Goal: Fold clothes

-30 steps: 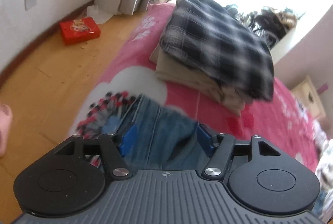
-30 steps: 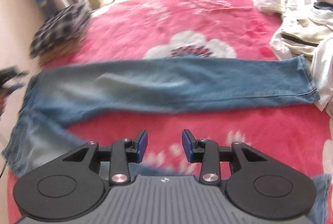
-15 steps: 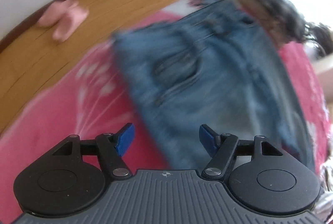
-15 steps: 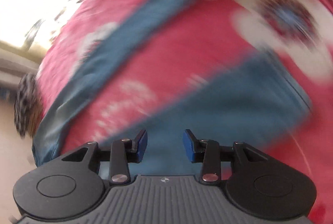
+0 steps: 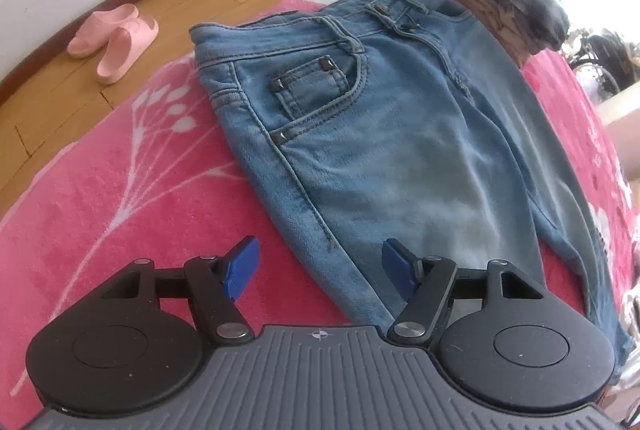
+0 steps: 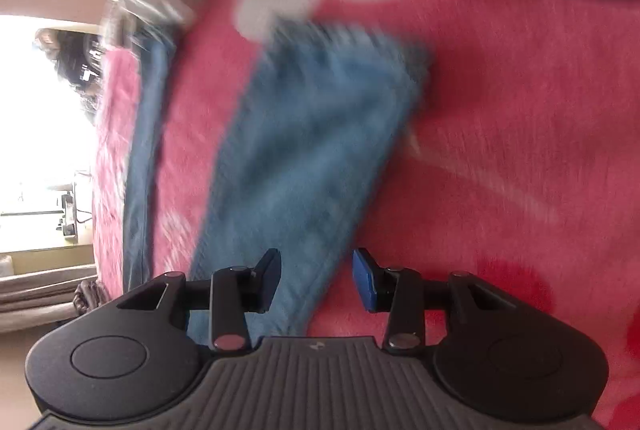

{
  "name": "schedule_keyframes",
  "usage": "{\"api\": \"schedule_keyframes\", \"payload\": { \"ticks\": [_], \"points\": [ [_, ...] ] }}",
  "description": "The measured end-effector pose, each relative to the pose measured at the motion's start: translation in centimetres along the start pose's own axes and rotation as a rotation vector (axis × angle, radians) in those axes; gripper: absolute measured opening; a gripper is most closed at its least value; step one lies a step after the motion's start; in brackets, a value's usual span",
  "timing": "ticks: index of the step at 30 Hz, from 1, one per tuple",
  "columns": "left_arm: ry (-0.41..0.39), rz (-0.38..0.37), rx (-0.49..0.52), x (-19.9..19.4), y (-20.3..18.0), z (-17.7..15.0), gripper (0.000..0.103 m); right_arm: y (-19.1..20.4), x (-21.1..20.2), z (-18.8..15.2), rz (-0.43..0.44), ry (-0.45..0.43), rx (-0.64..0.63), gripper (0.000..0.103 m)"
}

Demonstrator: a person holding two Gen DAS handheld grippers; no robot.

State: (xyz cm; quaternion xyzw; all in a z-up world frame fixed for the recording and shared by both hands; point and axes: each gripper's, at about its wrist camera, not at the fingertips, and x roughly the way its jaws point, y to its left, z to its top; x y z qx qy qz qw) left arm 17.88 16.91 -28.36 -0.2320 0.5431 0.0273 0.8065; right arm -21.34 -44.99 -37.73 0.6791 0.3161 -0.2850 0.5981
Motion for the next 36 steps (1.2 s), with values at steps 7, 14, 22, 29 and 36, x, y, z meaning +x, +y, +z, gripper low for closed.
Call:
{"api": "schedule_keyframes", "payload": {
  "ticks": [7,14,22,29,36],
  "points": [
    [-0.007,-0.011,-0.06,-0.3,1.7,-0.1,0.061,-0.4,1.6,0.0,0.068,-0.007,0.07,0.044],
    [-0.031,-0.073,-0.169,0.6,3.3,1.3,0.057,-0.1,1.4,-0.8,0.091,-0.044,0.078,0.041],
    [-0.051,-0.116,-0.253,2.4,4.7,3.6,0.052,0.1,1.2,-0.5,0.068,-0.085,0.105,0.041],
    [-0.045,-0.114,-0.264,3.2,5.3,4.1,0.042,-0.1,0.7,-0.7,0.045,-0.154,0.132,0.04],
    [-0.05,-0.097,-0.25,3.2,5.0,4.1,0.037,-0.5,1.3,-0.6,0.051,-0.185,0.166,0.039]
  ]
}}
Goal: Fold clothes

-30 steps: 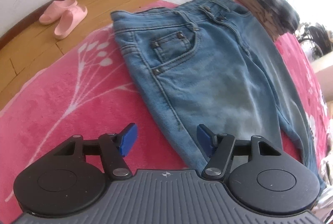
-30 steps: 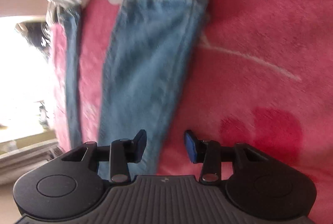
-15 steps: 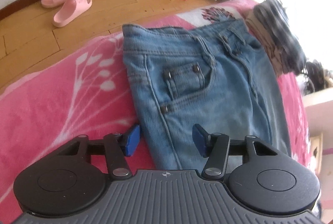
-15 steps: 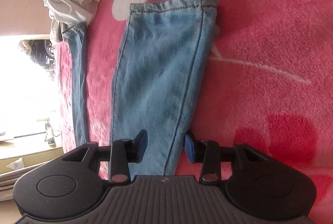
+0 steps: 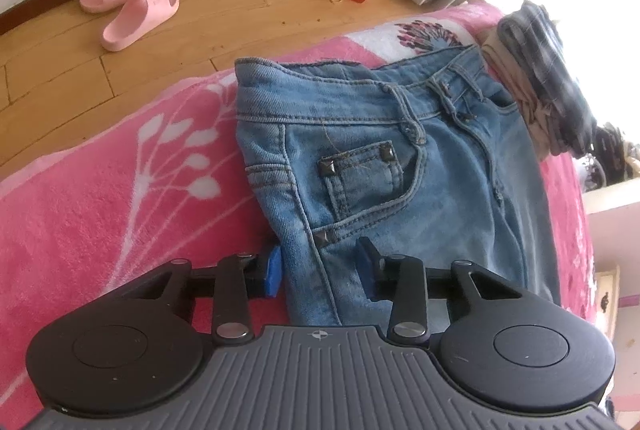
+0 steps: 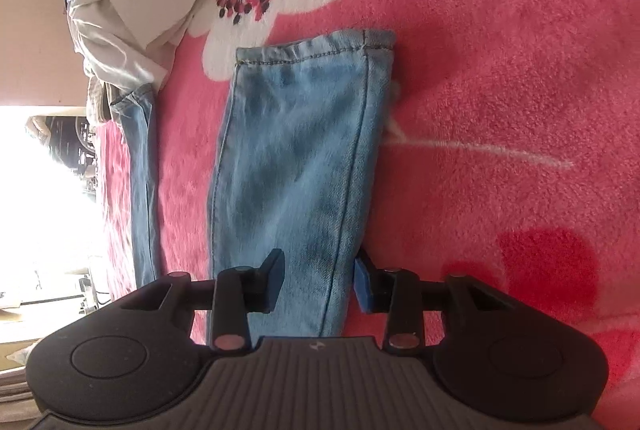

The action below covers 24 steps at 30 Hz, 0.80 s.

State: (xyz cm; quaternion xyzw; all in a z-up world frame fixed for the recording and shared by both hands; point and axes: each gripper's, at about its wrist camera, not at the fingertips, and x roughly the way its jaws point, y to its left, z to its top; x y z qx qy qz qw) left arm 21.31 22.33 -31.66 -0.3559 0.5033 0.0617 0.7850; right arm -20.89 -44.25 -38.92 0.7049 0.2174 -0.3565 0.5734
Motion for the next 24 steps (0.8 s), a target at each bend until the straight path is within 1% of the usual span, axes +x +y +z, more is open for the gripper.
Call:
{"api": "schedule_keyframes", "payload": {
  "ticks": [2,4,6,8,9,10,11,14,17,21,24],
  "points": [
    [-0.003,0.016,0.008,0.1,-0.3,0.0,0.036,-0.1,0.4,-0.1,0.02,0.042,0.003,0.039],
    [-0.017,0.041,0.037,-0.1,-1.0,-0.1,0.031,0.1,0.6,-0.3,0.048,0.094,-0.004,0.039],
    [-0.037,0.077,0.077,-0.2,-1.7,-0.4,0.022,0.6,1.1,-0.6,0.051,0.128,-0.035,0.039],
    [-0.054,0.104,0.09,-0.4,-2.3,-0.6,0.019,1.0,1.8,-0.8,0.043,0.156,-0.059,0.03],
    [-0.063,0.118,0.096,-0.6,-2.7,-0.6,0.014,1.2,1.9,-0.9,0.036,0.159,-0.065,0.017],
    [-0.072,0.131,0.102,-0.7,-3.0,-0.7,0.012,1.4,1.9,-0.9,0.031,0.157,-0.073,0.008],
    [-0.083,0.137,0.109,-1.0,-3.4,-0.8,0.01,1.6,1.8,-0.9,0.027,0.155,-0.082,0.005],
    [-0.115,0.138,0.122,-2.1,-4.4,-0.8,0.008,2.6,0.9,-0.9,0.043,0.142,-0.109,0.004],
    [-0.139,0.116,0.109,-3.1,-5.5,-0.5,0.006,4.8,0.2,-0.7,0.071,0.13,-0.144,0.004],
    [-0.179,0.072,0.096,-4.3,-7.7,0.2,0.006,8.7,0.1,-0.2,0.131,0.112,-0.194,0.004],
    [-0.206,0.037,0.1,-4.2,-9.9,0.7,0.005,11.9,0.4,0.2,0.171,0.1,-0.233,0.004]
  ]
}}
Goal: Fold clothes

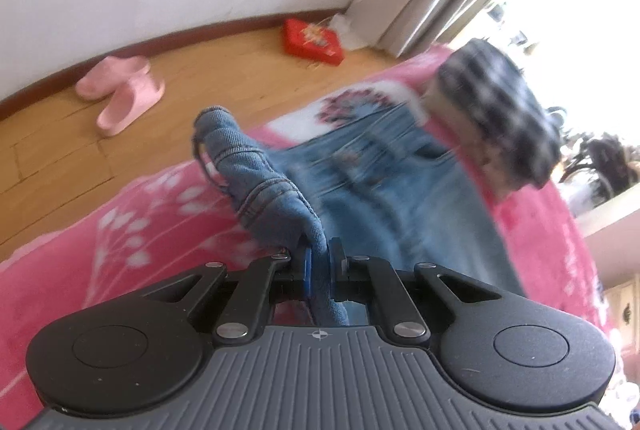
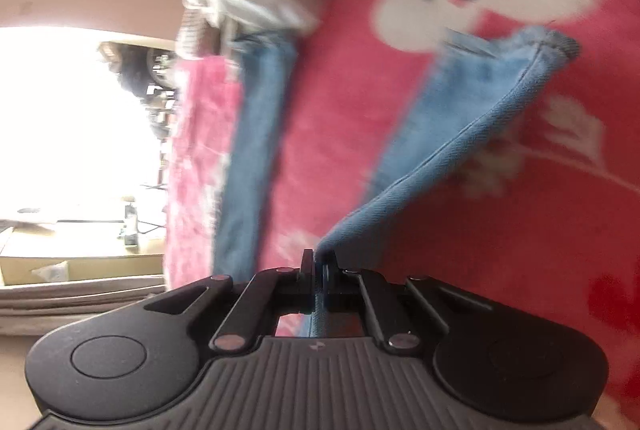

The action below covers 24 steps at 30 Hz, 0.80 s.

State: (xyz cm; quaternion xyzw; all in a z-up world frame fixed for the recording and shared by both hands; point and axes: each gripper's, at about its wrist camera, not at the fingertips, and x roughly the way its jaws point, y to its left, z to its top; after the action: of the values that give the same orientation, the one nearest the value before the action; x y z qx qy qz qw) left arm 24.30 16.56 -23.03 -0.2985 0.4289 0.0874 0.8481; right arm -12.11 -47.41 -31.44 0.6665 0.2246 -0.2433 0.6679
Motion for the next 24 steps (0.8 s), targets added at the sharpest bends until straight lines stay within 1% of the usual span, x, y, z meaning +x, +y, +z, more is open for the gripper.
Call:
{"api": "schedule_keyframes", "payload": {
  "ticks": [6,13,16,19,21,24],
  "points": [
    [-0.046,-0.067,0.007,1.4,-4.2,1.3,0.005,5.4,2.4,2.8,0.037,-0.033,-0.069,0.004],
    [-0.075,-0.093,0.011,4.2,-8.3,2.3,0.005,10.6,6.4,5.3,0.055,-0.07,-0.097,0.004],
    [-0.09,-0.104,0.039,5.6,-10.3,3.0,0.005,12.5,8.1,6.2,0.056,-0.075,-0.108,0.004],
    [-0.088,-0.102,0.057,7.4,-12.2,3.6,0.005,14.1,10.3,7.3,0.044,-0.074,-0.097,0.004],
    [-0.075,-0.08,0.058,9.0,-13.1,3.8,0.005,14.6,11.8,7.9,0.023,-0.067,-0.091,0.004],
    [-0.049,-0.038,0.095,11.5,-14.4,3.8,0.005,14.8,14.7,9.1,-0.032,-0.044,-0.051,0.004]
  ]
}}
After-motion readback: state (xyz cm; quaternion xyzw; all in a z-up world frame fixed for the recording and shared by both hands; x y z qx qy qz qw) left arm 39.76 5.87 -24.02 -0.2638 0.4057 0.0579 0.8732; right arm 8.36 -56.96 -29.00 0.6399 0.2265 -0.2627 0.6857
